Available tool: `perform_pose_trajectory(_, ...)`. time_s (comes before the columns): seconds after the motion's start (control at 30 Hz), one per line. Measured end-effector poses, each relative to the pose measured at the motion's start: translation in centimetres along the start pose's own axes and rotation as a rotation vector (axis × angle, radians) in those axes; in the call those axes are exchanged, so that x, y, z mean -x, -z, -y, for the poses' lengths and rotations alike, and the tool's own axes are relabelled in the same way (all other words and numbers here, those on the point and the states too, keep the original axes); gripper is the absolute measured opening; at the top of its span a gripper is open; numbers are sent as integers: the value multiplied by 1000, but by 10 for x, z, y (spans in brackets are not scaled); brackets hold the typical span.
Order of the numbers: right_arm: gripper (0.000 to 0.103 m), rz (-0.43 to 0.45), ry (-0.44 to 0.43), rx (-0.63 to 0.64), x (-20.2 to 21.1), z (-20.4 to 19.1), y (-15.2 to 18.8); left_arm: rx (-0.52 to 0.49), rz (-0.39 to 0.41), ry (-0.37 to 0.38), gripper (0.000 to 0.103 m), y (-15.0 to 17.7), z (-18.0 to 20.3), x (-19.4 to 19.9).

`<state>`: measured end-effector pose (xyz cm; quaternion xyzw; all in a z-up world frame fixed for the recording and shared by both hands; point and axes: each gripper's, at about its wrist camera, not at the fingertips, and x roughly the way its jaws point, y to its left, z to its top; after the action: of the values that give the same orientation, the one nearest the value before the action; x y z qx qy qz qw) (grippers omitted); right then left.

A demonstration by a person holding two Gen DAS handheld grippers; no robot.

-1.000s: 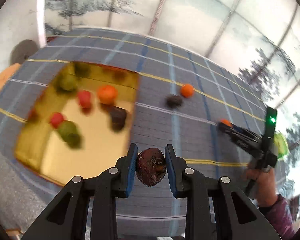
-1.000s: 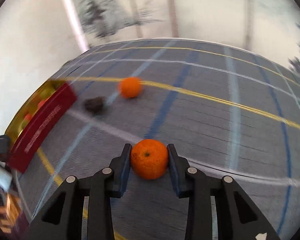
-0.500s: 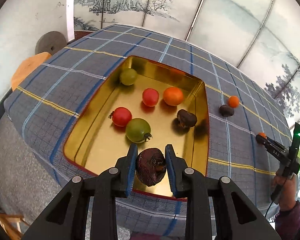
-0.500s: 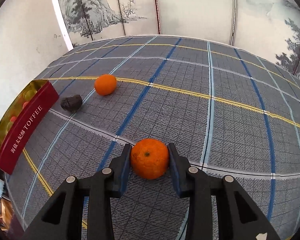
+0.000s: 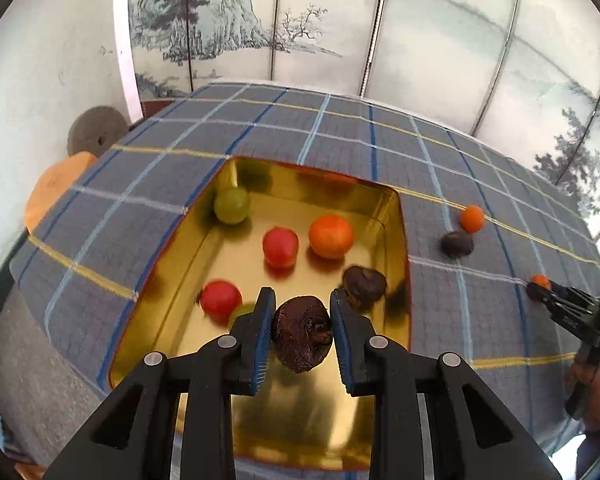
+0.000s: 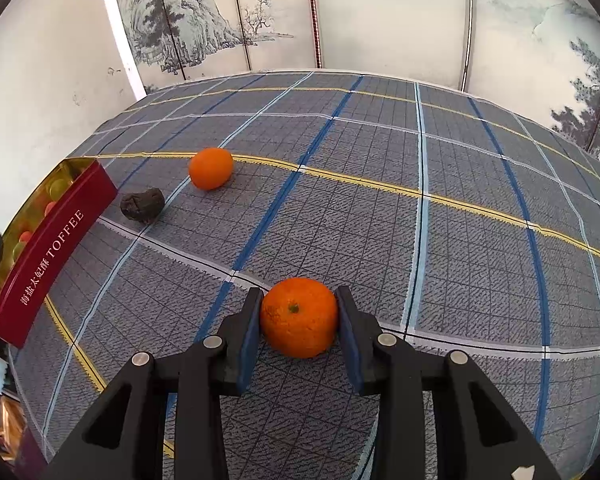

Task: Organize fruits
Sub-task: 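Lower the date into the tin with the left gripper while the right gripper holds the tangerine, then carry the tangerine with the right gripper into the tin and release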

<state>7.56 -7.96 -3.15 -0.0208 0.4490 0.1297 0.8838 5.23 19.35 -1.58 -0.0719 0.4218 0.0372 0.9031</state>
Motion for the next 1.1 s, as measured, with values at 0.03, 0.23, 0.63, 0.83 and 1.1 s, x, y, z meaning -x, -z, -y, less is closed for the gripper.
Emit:
perform_pose_trajectory(0.03,34,0,-1,-1,0,-1,0,-5,2,-8,29,-3,1,-2)
perform_pose_trajectory(0.23,34,0,-1,-1,0,-1,0,-15,10,-42,29,-15,2,-16)
perform_pose_trajectory(0.63,35,0,2,2,0,-1,0,-81,92,-166,57,-15,12,-3)
perform_pose_trajectory(0.83,35,-1,5,6,0,-2,0,-87,101,-180,60,-4,16,13)
perform_pose_trajectory(1.1,35,-7,37,35,-2,-5,2,-88,89,-179,63,15,23,30)
